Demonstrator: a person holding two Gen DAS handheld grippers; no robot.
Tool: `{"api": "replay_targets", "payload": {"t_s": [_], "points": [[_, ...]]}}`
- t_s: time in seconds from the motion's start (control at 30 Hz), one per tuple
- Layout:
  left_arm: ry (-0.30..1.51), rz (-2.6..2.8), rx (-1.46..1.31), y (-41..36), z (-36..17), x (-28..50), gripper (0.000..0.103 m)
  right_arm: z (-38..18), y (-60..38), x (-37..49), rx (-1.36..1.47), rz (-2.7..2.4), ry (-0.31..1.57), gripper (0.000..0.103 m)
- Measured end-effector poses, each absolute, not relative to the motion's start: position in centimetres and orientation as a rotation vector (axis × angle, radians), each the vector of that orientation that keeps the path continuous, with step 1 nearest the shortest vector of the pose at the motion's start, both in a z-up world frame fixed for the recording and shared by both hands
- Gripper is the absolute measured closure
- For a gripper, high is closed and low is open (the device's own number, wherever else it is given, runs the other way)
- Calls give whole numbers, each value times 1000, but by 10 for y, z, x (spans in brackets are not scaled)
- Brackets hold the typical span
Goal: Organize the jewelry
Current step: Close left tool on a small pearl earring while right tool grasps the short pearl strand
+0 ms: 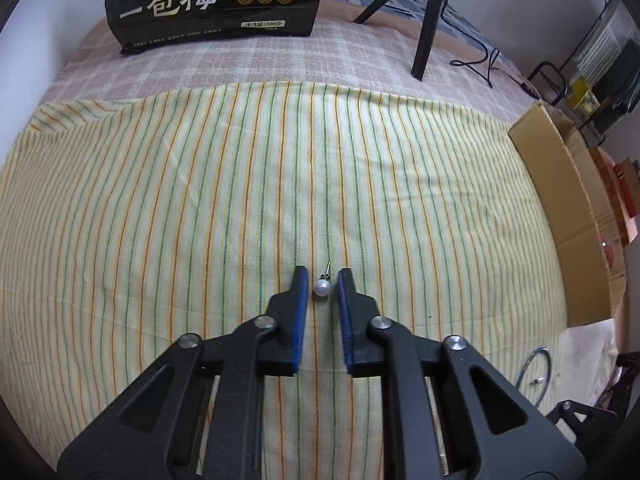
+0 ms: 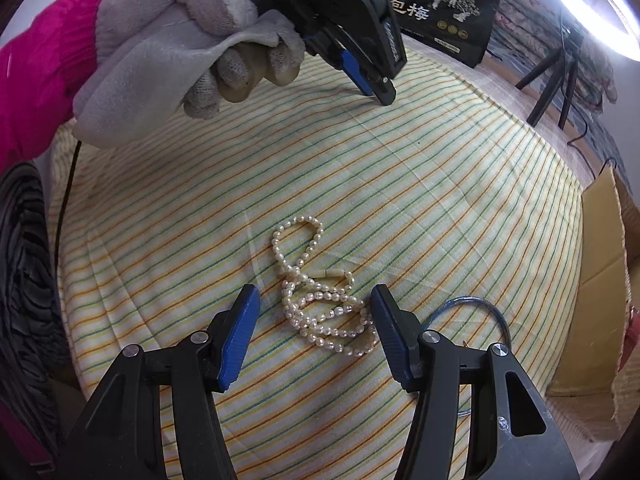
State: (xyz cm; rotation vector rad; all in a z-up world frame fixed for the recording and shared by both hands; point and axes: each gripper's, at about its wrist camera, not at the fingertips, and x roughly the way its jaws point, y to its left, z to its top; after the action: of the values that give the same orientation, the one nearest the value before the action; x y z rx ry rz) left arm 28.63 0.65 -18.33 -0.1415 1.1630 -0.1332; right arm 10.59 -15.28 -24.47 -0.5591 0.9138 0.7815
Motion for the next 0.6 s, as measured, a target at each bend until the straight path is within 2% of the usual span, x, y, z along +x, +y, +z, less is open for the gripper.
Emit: {"api": "replay_targets", "payload": {"t_s": [0.13, 0.2, 0.27, 0.37, 0.43, 0.6], "points": [[1161, -127, -131, 5, -183, 286, 96, -244, -151, 103, -575, 773, 918, 47], [1162, -127, -143, 6, -183, 287, 96, -243, -149, 101, -577, 779, 921, 55], [1162, -130, -157, 8, -182, 286, 96, -242, -147, 99, -584, 782, 922, 70], [1159, -130, -180, 13, -178, 285, 96, -240, -143, 97, -601, 776, 921, 86], [1150, -129, -196, 16, -174, 283, 96, -239, -142, 97, -602, 772, 924, 93], [1118, -129, -230, 25, -158, 276, 96, -229, -148, 105, -507, 776, 950, 96]]}}
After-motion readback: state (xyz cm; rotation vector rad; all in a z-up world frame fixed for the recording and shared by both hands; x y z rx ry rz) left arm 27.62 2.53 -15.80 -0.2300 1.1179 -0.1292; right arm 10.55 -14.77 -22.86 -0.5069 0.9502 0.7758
